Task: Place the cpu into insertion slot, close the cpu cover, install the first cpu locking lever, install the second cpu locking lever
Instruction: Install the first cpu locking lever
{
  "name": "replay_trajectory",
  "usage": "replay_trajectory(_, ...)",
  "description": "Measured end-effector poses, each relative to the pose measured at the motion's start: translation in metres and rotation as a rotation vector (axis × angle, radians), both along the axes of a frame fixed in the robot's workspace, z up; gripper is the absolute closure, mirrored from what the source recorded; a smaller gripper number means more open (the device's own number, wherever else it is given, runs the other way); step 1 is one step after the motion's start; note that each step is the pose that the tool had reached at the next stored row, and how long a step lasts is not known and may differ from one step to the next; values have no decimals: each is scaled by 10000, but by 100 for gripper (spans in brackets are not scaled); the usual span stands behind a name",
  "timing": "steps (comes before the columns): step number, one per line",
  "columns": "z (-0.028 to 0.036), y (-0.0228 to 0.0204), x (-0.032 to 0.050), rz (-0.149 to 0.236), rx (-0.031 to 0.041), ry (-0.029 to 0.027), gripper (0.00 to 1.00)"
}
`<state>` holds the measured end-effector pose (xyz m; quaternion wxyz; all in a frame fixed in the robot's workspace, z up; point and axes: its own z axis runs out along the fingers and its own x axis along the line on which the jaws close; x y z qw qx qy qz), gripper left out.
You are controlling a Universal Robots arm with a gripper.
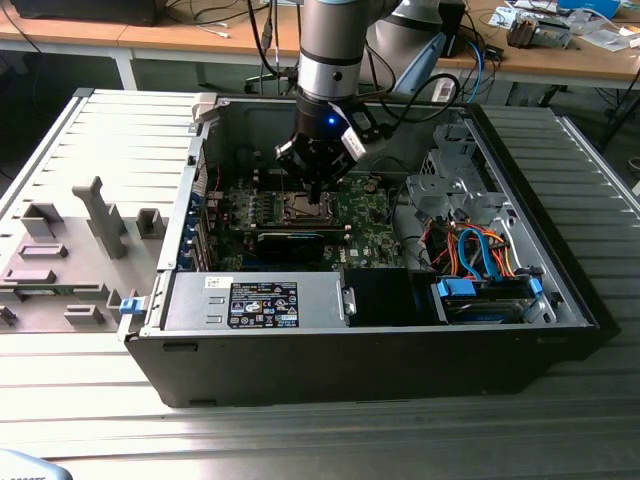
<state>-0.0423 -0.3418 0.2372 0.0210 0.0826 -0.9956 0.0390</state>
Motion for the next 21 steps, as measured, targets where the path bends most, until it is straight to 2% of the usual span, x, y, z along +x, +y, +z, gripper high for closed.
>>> replay_trajectory(21, 0, 0, 0, 480, 0, 0, 89)
